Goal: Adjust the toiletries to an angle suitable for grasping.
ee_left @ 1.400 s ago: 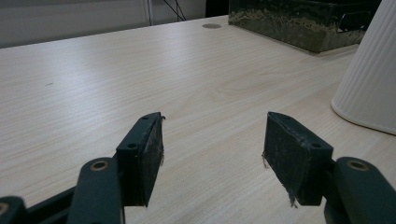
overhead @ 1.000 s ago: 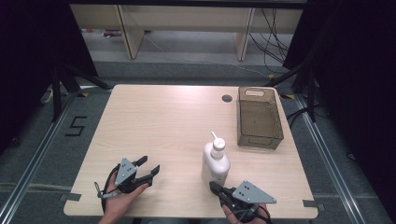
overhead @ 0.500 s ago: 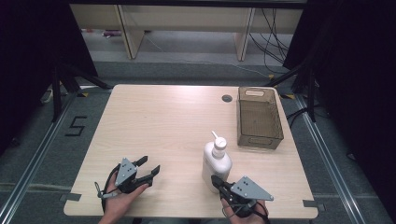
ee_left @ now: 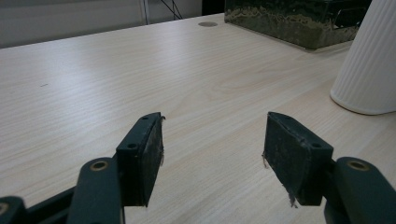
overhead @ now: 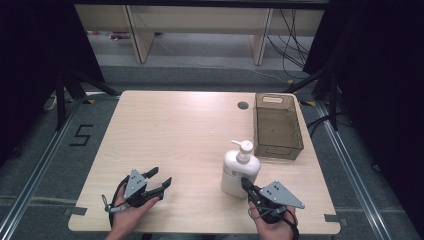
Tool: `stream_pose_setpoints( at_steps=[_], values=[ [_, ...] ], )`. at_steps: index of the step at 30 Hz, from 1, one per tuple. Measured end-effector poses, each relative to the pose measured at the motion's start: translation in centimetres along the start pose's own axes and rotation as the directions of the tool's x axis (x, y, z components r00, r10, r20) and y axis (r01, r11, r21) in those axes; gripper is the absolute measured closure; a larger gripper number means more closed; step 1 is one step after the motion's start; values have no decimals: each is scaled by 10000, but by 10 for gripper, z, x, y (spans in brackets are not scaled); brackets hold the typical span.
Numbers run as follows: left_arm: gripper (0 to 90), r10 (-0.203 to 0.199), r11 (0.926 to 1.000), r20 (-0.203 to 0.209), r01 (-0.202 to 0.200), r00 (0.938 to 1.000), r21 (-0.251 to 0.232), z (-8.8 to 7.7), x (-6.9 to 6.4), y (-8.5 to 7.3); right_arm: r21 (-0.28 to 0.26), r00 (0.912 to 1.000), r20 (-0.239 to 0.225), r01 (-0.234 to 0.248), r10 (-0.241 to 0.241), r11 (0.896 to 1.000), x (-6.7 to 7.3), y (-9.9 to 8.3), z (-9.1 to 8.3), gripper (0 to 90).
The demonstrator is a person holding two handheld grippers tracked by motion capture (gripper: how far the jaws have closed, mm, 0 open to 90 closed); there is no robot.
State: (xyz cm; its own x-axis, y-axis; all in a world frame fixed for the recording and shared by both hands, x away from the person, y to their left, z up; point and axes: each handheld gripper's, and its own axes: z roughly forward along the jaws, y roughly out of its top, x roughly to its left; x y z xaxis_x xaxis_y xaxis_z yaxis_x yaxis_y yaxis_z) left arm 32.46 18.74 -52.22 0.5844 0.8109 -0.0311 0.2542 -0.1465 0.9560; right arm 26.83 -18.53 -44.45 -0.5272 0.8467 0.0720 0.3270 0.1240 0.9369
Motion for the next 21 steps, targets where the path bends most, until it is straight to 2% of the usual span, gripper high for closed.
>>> stream_pose_setpoints(
  at_steps=[1,2,3,5,7,9,10,11,12,15,16,18,21],
  values=[
    [370,4,10000,0,-4,10000,7,0,0,0,-32,9995,254,168,-167,9999,-4,1,0,900],
    [370,6,10000,-1,-6,10000,18,0,0,0,90,9997,241,0,-2,10000,-6,2,0,900],
    [370,14,10000,2,-14,10000,26,0,0,0,72,9988,468,166,-169,9998,-9,2,1,900],
    [370,24,10000,4,-24,10000,30,0,0,0,125,9979,638,-83,74,9999,-13,3,2,900],
    [370,40,9999,-41,-40,10000,111,-1,0,0,123,9961,885,60,-71,9999,-18,4,3,900],
    [370,42,9999,-35,-41,10000,126,0,0,0,84,9956,936,-74,66,9999,-21,4,4,900],
    [370,45,9999,-31,-45,10000,129,0,0,0,117,9940,1053,-319,304,9994,-21,4,4,900],
    [369,34,9999,-29,-33,10000,128,-1,0,0,153,9940,1081,-198,181,9997,-23,4,4,900],
    [369,34,9999,-29,-33,10000,128,-1,0,0,132,9944,1017,-317,302,9994,-22,4,4,900],
    [368,20,9999,-8,-20,10000,130,0,0,1,19,9934,1123,-225,221,9997,-22,3,1,881],
    [368,28,9999,-9,-27,10000,159,0,0,1,22,9940,1066,-244,240,9997,-22,2,0,851],
    [367,13,9999,1,-13,10000,152,1,-1,1,-183,9940,902,-603,617,9980,-20,1,-3,785],
    [367,-20,9999,-18,21,10000,163,1,0,1,-444,9948,804,-593,628,9972,-20,1,-10,674]
  ],
)
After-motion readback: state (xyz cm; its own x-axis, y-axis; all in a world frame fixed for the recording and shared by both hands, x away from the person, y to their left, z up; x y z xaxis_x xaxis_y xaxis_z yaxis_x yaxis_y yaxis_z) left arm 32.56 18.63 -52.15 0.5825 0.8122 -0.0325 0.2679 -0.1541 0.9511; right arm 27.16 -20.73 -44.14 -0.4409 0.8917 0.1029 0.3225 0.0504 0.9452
